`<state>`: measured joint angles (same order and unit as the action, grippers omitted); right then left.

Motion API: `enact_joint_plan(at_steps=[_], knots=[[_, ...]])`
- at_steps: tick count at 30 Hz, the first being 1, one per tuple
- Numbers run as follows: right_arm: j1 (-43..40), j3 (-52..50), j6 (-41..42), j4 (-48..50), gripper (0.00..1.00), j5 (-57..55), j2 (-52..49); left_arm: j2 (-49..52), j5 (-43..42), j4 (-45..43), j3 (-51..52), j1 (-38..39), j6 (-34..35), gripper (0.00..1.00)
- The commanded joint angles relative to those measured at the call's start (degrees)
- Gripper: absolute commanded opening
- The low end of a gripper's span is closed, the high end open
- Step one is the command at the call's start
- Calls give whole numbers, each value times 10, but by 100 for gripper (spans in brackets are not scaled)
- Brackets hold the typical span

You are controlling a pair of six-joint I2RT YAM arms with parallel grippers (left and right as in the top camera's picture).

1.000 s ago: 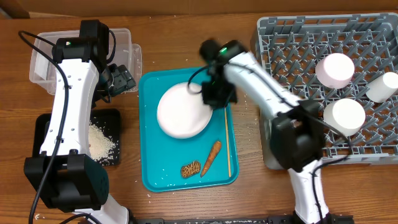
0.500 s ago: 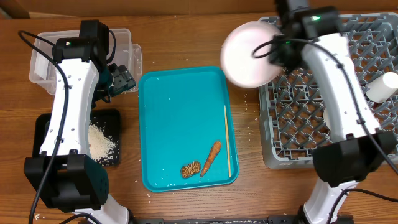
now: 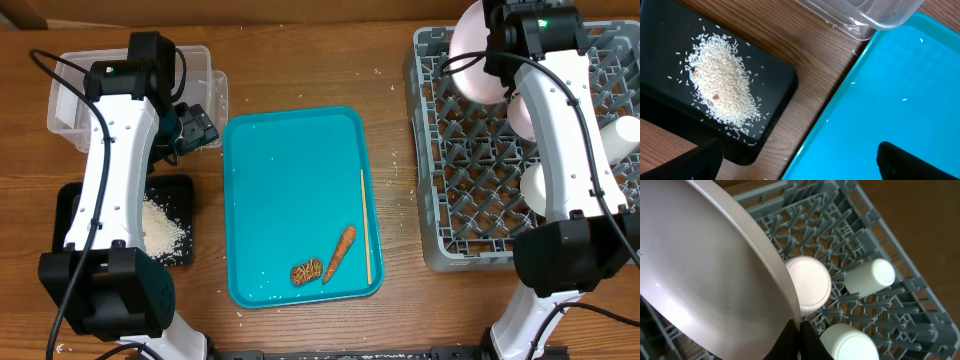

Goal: Sort waste into correct bins and load items into the dishwasher
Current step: 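Lift the white plate and stand it upright in the rack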

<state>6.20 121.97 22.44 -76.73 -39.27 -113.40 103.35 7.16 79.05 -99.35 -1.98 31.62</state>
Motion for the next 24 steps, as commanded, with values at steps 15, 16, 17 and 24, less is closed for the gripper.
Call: enact_joint_plan(at_steps=[15,16,17,24], knots=[[6,-70,3,53,4,-40,-2,-3,7,0,3,1,10,100],[6,-70,3,53,4,-37,-2,-3,7,0,3,1,10,100],[6,-70,3,53,4,-31,-2,-3,7,0,3,1,10,100],[6,-70,2,64,4,-25,-2,-3,7,0,3,1,10,100]])
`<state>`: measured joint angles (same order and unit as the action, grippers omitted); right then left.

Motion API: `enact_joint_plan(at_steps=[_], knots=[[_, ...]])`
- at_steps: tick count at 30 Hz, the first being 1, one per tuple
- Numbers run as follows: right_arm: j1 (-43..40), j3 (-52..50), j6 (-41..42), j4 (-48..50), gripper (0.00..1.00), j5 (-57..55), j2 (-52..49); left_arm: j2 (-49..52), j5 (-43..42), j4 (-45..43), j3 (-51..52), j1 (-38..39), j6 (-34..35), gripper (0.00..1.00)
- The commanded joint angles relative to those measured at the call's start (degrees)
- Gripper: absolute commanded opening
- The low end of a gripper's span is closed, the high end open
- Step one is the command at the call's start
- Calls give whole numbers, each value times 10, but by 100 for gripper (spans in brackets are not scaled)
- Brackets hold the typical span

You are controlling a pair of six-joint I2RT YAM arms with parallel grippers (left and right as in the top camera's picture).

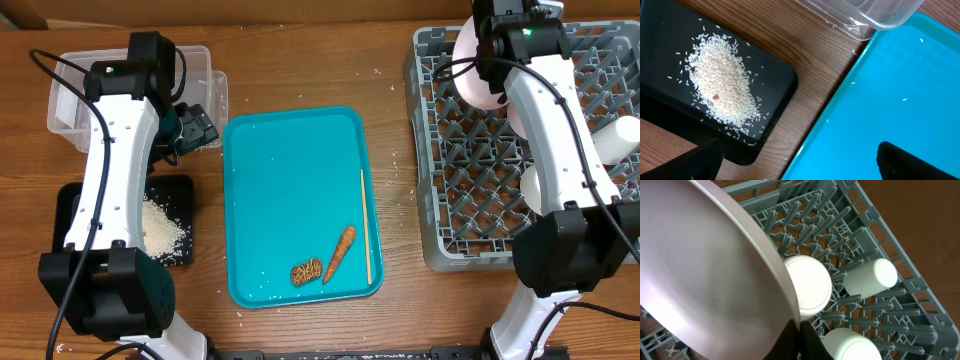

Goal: Sort waste into correct bins and load items into the dishwasher
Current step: 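Lift the white plate and stand it upright in the rack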

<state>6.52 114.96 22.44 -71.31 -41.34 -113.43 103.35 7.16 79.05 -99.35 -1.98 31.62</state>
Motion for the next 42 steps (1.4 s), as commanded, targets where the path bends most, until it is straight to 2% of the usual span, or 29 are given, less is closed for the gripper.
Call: enact_joint_plan(at_steps=[1,22,24,26,27,28,31,36,42], knots=[[3,0,2,13,4,-8,-3,-3,7,0,3,1,10,100],[23,0,0,8,4,-43,-30,-3,7,0,3,1,10,100],[34,0,0,5,6,-42,-30,-3,7,0,3,1,10,100],[44,0,0,5,14,-42,-30,-3,7,0,3,1,10,100],[48,2,0,3,22,-41,-30,-3,7,0,3,1,10,100],[52,4,0,0,37,-40,-30,-3,7,0,3,1,10,100],[66,25,1,-26,62,-15,-30,-3,7,0,3,1,10,100],[74,88,3,-87,67,100,-19,-3,7,0,3,1,10,100],[74,169,2,-170,78,341,18,-3,7,0,3,1,10,100]])
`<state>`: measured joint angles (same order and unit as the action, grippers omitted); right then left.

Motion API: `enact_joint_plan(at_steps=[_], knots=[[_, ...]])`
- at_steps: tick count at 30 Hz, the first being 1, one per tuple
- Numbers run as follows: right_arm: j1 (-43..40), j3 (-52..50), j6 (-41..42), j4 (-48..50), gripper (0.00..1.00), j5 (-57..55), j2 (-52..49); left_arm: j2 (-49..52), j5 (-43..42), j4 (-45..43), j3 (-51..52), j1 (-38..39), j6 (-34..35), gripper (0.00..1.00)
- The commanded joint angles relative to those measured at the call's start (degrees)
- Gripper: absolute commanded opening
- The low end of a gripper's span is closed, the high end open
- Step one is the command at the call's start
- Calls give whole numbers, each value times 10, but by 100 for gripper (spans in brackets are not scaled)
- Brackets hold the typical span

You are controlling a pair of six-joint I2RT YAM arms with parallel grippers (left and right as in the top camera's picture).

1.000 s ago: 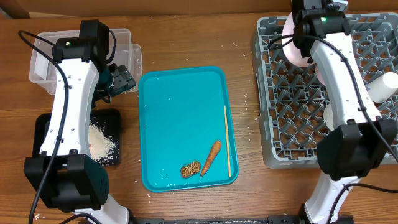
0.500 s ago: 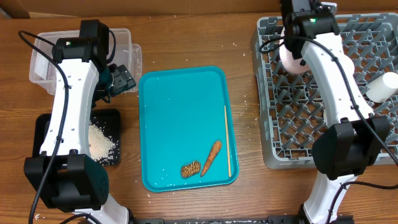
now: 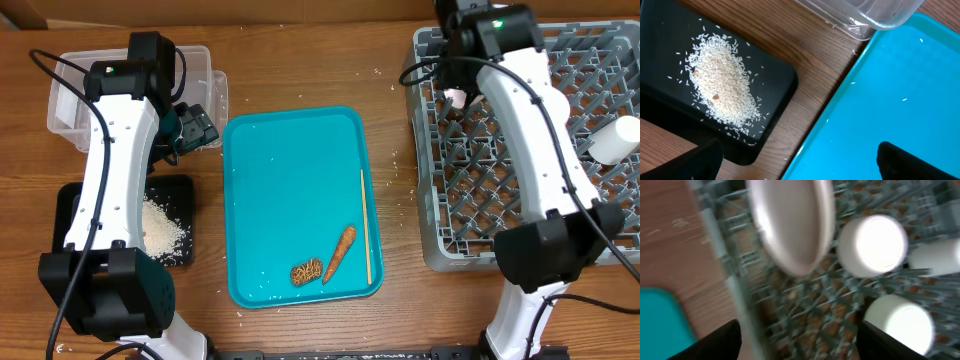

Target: Sort waste into correct bins and load items into the dishwasher

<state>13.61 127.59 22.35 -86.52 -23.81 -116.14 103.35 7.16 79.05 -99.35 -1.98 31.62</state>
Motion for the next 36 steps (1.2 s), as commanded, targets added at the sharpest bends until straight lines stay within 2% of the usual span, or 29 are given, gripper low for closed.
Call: enact_joint_plan(at_steps=[1,3,6,8,12,18,22,29,36], knots=[[3,45,3,-27,83,217,53,-3,7,0,3,1,10,100],[3,45,-5,-46,99,301,62,-3,7,0,3,1,10,100],[10,43,-53,-86,100,426,63,-3,7,0,3,1,10,100],[24,32,-81,-105,100,469,61,-3,7,0,3,1,10,100],[68,-16,-52,-99,100,464,60,-3,7,0,3,1,10,100],[154,-124,125,-49,100,347,60,-3,7,0,3,1,10,100],[195,-193,200,-25,100,374,60,-3,7,0,3,1,10,100],[248,-318,242,82,100,401,60,-3,7,0,3,1,10,100],[256,-421,264,157,100,433,60,-3,7,0,3,1,10,100]])
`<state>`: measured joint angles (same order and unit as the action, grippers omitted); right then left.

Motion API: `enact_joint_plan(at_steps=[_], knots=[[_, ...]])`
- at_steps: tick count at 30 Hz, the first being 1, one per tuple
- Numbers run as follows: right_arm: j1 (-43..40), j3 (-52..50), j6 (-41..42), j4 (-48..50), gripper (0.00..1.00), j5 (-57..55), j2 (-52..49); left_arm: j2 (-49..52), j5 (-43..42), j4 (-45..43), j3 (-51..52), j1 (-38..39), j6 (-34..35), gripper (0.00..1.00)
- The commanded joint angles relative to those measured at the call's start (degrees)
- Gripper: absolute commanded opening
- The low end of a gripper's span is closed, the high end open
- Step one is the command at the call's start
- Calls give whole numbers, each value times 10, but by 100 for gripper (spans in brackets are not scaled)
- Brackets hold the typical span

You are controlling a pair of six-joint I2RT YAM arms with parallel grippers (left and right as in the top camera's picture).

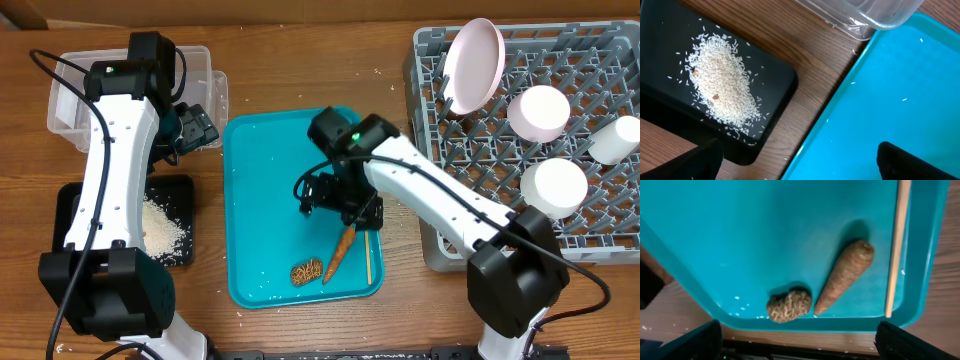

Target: Sort waste into correct bins and load items into the dishwasher

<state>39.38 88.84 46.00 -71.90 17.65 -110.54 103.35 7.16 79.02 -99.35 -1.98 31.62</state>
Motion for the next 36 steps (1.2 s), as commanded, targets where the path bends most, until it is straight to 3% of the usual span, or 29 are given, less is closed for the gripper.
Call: enact_joint_plan(at_steps=[1,9,24,36], knots=[[-1,-45,35,16,100,21,4,-3,7,0,3,1,10,100],[0,-145,54,80,100,70,4,-3,7,0,3,1,10,100],[60,-156,188,112,100,15,3,-3,7,0,3,1,10,100],[43,-156,201,150,86,12,2,-3,7,0,3,1,10,100]])
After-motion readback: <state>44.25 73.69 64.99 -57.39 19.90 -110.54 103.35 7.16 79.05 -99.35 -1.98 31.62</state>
